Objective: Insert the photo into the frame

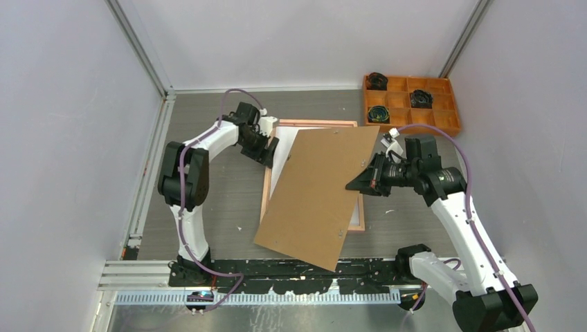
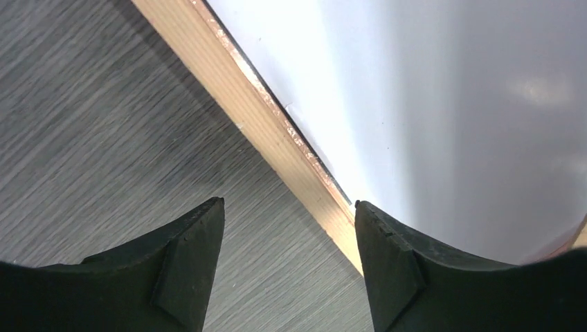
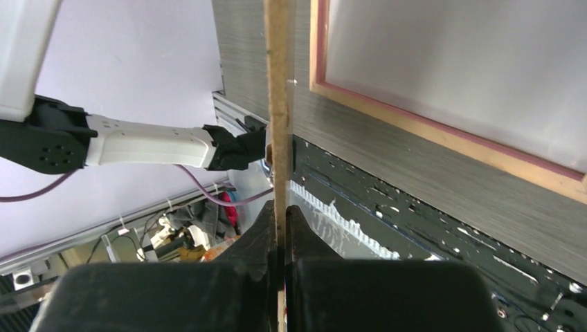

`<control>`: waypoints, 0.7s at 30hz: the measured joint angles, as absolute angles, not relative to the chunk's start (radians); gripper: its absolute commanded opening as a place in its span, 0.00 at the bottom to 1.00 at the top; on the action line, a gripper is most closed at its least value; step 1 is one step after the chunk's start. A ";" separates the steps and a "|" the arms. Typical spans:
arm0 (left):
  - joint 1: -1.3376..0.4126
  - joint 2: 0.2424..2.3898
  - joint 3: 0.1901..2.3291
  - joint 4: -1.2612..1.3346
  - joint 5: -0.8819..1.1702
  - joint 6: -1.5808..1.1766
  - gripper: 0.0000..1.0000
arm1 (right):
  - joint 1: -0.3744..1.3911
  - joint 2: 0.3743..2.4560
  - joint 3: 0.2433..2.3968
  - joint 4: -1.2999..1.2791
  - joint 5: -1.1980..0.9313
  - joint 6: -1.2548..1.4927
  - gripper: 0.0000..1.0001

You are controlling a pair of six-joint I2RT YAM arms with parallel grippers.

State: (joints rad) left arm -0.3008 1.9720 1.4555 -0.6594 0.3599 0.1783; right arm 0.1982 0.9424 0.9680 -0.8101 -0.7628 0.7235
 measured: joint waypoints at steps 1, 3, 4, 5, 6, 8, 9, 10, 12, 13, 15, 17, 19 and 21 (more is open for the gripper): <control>-0.303 1.976 1.456 -0.658 0.360 0.171 0.66 | 0.198 0.933 0.966 -0.830 -0.758 0.712 0.01; -0.308 1.982 1.456 -0.650 0.359 0.161 0.61 | 0.197 0.920 0.965 -0.857 -0.752 0.696 0.01; -0.309 1.984 1.456 -0.645 0.358 0.160 0.58 | 0.196 0.916 0.965 -0.864 -0.752 0.691 0.01; -0.310 1.986 1.456 -0.641 0.356 0.159 0.55 | 0.196 0.915 0.964 -0.870 -0.751 0.686 0.01; -0.310 1.988 1.456 -0.639 0.353 0.158 0.54 | 0.195 0.915 0.964 -0.873 -0.751 0.681 0.01; -0.310 1.988 1.456 -0.636 0.343 0.160 0.51 | 0.194 0.915 0.964 -0.878 -0.751 0.674 0.01; -0.310 1.988 1.456 -0.633 0.338 0.160 0.51 | 0.194 0.916 0.964 -0.880 -0.751 0.669 0.01; -0.310 1.988 1.456 -0.630 0.335 0.161 0.51 | 0.194 0.917 0.964 -0.882 -0.750 0.665 0.01; -0.310 1.988 1.456 -0.627 0.332 0.161 0.52 | 0.194 0.919 0.964 -0.885 -0.751 0.658 0.01; -0.310 1.988 1.456 -0.627 0.333 0.161 0.54 | 0.194 0.921 0.964 -0.886 -0.750 0.656 0.01; -0.310 1.988 1.456 -0.626 0.337 0.160 0.58 | 0.194 0.925 0.964 -0.887 -0.751 0.652 0.01; -0.310 1.988 1.456 -0.625 0.352 0.154 0.60 | 0.194 0.928 0.964 -0.889 -0.751 0.649 0.01; -0.310 1.988 1.456 -0.626 0.371 0.142 0.61 | 0.194 0.928 0.964 -0.892 -0.751 0.646 0.01; -0.310 1.990 1.456 -0.626 0.385 0.134 0.58 | 0.194 0.928 0.964 -0.892 -0.751 0.643 0.01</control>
State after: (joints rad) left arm -0.3096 1.9903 1.4559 -0.6258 0.3851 0.1337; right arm 0.1940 0.9283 0.9642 -0.8921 -0.7509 0.6434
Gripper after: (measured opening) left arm 0.605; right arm 0.039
